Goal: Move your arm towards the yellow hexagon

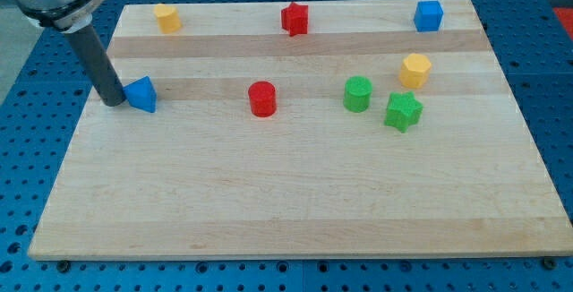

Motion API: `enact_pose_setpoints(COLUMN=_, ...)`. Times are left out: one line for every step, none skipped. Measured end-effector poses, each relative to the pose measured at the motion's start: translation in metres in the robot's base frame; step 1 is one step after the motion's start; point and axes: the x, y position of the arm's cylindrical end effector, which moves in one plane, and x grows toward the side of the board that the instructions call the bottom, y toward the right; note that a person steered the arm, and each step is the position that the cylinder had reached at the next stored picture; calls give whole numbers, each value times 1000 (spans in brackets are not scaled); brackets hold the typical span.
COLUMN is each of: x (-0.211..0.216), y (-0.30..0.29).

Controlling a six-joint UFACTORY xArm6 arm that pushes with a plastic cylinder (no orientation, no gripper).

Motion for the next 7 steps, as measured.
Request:
enact_pose_setpoints(x=0, y=4)
enact_pose_setpoints(x=1, y=2)
enact_pose_setpoints(x=26, y=0)
enact_pose_setpoints(x=57, y=20)
enact_pose_setpoints(x=60, y=69)
enact_pose_setpoints(x=52, y=102)
enact_pose_setpoints(x=35, y=124)
